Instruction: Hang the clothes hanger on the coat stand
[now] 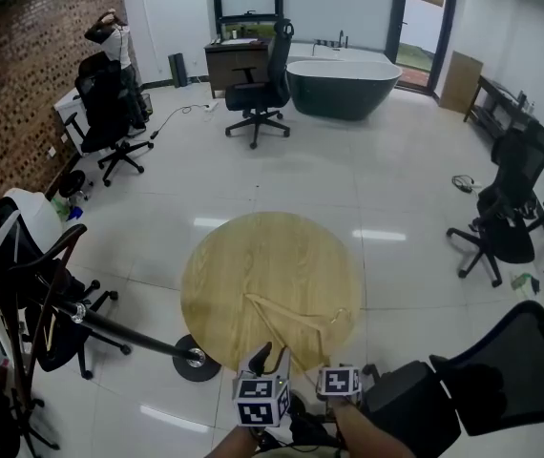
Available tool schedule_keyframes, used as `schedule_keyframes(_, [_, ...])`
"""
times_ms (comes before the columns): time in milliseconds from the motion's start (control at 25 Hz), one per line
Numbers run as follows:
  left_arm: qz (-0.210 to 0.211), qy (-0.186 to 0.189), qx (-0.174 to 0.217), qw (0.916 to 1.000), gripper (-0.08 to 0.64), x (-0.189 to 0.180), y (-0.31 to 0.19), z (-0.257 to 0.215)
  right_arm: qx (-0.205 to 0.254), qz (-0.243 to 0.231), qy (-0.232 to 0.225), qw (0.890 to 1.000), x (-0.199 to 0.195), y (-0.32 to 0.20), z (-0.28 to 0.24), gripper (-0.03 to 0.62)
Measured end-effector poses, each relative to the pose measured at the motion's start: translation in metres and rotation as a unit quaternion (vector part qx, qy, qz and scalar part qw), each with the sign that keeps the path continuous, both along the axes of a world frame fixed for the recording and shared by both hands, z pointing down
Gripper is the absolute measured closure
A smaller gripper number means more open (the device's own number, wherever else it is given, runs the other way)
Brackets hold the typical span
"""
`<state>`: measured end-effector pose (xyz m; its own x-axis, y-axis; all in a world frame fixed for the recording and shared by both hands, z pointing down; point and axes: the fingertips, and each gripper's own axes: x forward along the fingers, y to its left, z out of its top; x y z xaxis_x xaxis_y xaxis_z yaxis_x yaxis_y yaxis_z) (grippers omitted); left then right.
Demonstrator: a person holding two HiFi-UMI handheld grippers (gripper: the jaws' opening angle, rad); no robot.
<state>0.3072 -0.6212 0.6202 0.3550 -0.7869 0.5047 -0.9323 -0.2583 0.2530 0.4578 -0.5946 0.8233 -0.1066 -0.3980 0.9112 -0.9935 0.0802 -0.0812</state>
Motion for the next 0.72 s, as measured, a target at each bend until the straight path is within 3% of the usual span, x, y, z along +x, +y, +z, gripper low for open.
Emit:
schedule_keyframes(120, [-0.004, -0.001, -0.002, 1.0, 0.417, -0.002, -0.002, 0.002, 0.004, -0.007, 0.001, 1.0, 0.001, -0.005, -0.004, 0.428])
schedule_keyframes(240, [-0.006, 0.0, -0.003, 1.0, 0.417, -0.005, -0.005, 0.005, 0.002, -0.019, -0.061, 0.998, -0.027, -0.004, -0.002, 0.428])
schedule_keyframes(400, [-0.005, 0.0, -0.005, 1.0, 0.417, -0.008, -0.007, 0.009, 0.004, -0.044, 0.013, 0.999, -0.01, -0.007, 0.005, 0.428])
schedule_keyframes(720, [0.002, -0.006, -0.019, 0.9998, 0.417, -0.01, -0.012, 0.021, -0.049, -0.055, 0.034, 0.997, -0.013, -0.005, 0.031, 0.428])
